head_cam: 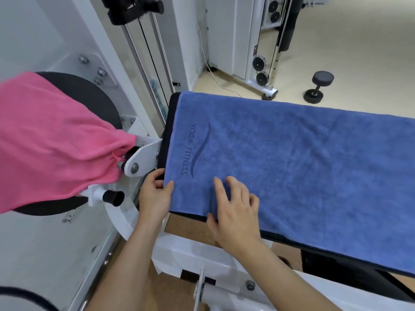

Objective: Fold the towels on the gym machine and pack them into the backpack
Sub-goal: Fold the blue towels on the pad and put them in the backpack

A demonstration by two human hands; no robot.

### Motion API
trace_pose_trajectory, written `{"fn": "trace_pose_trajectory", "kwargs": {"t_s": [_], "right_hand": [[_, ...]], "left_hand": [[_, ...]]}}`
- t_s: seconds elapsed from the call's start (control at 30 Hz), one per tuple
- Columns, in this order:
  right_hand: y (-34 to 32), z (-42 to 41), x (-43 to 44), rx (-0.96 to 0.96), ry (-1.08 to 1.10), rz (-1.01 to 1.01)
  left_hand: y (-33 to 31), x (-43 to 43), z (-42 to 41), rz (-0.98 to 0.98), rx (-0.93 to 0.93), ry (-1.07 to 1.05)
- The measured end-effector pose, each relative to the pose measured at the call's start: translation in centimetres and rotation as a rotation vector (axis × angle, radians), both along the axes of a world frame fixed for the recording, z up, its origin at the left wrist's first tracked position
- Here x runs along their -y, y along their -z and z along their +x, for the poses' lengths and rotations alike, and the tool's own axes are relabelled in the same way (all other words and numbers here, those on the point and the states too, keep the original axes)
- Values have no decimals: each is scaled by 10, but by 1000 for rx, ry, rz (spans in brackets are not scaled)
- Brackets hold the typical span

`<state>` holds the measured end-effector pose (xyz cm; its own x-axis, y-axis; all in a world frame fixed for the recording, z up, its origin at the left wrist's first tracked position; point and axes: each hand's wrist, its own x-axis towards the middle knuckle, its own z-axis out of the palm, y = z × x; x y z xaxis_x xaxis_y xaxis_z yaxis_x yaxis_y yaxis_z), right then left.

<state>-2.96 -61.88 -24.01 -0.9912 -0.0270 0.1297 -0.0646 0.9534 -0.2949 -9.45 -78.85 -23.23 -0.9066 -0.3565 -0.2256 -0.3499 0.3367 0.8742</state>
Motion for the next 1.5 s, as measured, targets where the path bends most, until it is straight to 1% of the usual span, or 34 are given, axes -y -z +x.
{"fn": "trace_pose_trajectory", "kwargs": {"t_s": [0.03,0.1,0.17,0.23,0.3,0.37,0.4,0.47,0.57,0.67,0.77,0.87,0.97,1.07,1.17,1.33,1.4,1.5], "right_hand": [[-3,-1,14,2,-51,-22],[-10,-7,43,0,-121,-74],[-16,-19,66,-7,-113,-159],[-19,-34,73,66,-45,-342],[-18,-47,65,164,89,-531],[-16,-55,56,202,135,-596],[-16,-56,54,207,120,-611],[-14,-55,51,237,79,-677],[-27,-46,42,314,50,-817],[-44,-33,17,344,40,-1034],[-57,-15,-28,328,97,-1209],[-72,12,-80,306,207,-1334],[-79,41,-129,191,348,-1352],[-77,72,-171,76,515,-1319],[-74,100,-207,-17,663,-1269],[-59,132,-268,-148,853,-1072],[-52,142,-289,-164,931,-987],[-40,151,-310,-132,1007,-900]], "left_hand": [[-5,1,1,108,17,26],[-19,-1,4,264,51,132],[-31,-4,4,361,98,235],[-39,-4,-3,326,123,287],[-42,-6,-22,157,95,275],[-48,-12,-46,-25,18,241],[-52,-17,-61,-34,-24,224],[-62,-28,-90,45,-77,183],[-77,-41,-131,114,-128,95],[-88,-55,-154,204,-161,68],[-96,-83,-155,296,-206,95],[-107,-126,-141,433,-245,200],[-119,-176,-126,558,-226,345],[-130,-229,-106,563,-212,490],[-136,-287,-86,475,-232,642],[-134,-383,-49,381,-225,807],[-129,-417,-37,329,-235,871],[-116,-455,-27,218,-259,935]]}}
